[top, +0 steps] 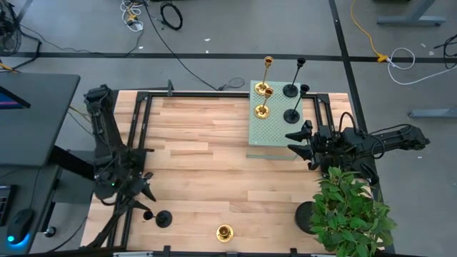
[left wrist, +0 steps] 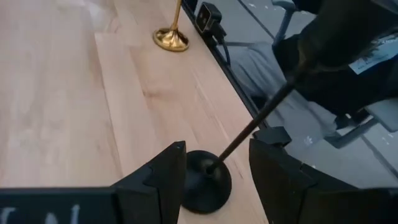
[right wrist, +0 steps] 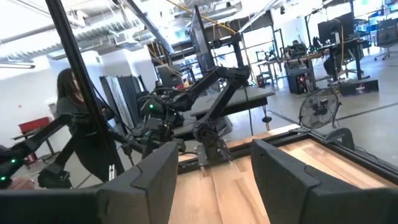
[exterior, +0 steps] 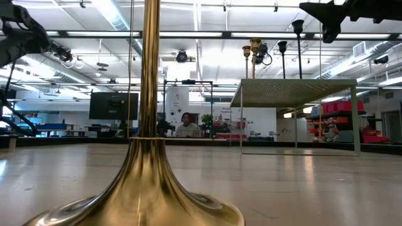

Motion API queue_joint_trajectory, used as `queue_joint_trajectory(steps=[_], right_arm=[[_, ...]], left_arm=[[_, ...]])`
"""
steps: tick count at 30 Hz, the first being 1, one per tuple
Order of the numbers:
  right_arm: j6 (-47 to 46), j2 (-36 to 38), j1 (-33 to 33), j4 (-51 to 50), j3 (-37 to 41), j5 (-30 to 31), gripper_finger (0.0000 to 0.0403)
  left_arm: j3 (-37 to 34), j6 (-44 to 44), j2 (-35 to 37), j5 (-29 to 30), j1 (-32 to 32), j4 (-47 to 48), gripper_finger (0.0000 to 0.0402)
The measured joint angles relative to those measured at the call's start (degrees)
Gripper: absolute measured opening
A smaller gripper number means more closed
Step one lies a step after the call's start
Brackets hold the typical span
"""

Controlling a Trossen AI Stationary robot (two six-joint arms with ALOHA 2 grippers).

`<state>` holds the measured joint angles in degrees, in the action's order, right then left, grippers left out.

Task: Pick & Place candle stick holders
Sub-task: Put the black candle holder on top of the shelf aligned with the other black candle holders

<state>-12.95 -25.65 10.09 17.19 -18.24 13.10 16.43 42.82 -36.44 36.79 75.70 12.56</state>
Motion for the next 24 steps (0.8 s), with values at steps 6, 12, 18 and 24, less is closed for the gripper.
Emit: queue_joint_trajectory(steps=[6, 12, 18, 24], right_arm=[[-0.1, 0.0, 0.0, 0.0, 0.0, 0.0, 0.0204], [-0.1, 0.0, 0.0, 0.2, 0.0, 0.0, 0.0204], [0.1, 0.0, 0.0, 0.9, 0.0, 0.0, 0.0204], [0.4, 0.0, 0.0, 0.9, 0.0, 0.0, 0.0204]], left_arm=[[0.0, -0.9, -5.5, 6.4, 5.2, -6.1, 0.0177], [0.0, -2.7, -15.1, 11.0, 6.5, -15.2, 0.0177], [0.0, -2.6, -24.2, 14.7, 6.4, -23.8, 0.0177], [0.0, -4.5, -31.4, 16.1, 6.1, -35.1, 0.0177]])
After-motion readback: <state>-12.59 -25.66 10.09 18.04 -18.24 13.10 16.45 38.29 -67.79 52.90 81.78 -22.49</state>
